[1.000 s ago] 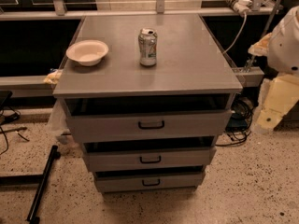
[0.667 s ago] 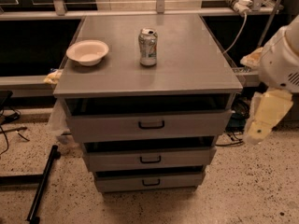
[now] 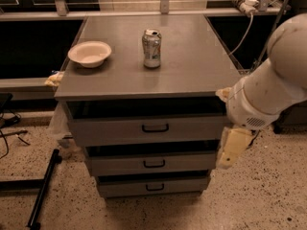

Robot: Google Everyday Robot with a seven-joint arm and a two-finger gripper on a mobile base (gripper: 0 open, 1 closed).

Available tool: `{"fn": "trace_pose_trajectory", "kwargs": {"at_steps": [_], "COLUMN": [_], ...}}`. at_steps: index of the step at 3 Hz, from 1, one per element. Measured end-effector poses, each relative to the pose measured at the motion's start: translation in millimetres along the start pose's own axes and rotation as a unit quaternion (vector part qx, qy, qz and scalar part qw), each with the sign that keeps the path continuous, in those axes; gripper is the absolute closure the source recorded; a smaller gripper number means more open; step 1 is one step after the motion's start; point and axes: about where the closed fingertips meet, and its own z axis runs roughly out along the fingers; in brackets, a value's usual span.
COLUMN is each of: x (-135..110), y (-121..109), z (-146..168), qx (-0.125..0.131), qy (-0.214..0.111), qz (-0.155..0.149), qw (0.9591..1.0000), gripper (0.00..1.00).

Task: Open top drawer

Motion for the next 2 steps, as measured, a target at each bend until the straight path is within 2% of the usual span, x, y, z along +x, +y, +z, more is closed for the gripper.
{"fn": "trace_pose_trajectory", "kwargs": {"at_steps": [1, 2], "x": [0.6, -1.5], "y": [1.2, -3.3], "z": [66.4, 67.1], "qx": [-0.004, 0.006], "qy": [-0.008, -0.013], "qz": [0.003, 0.003], "qw": [1.0, 0.9999], "gripper": [0.0, 0.0]}}
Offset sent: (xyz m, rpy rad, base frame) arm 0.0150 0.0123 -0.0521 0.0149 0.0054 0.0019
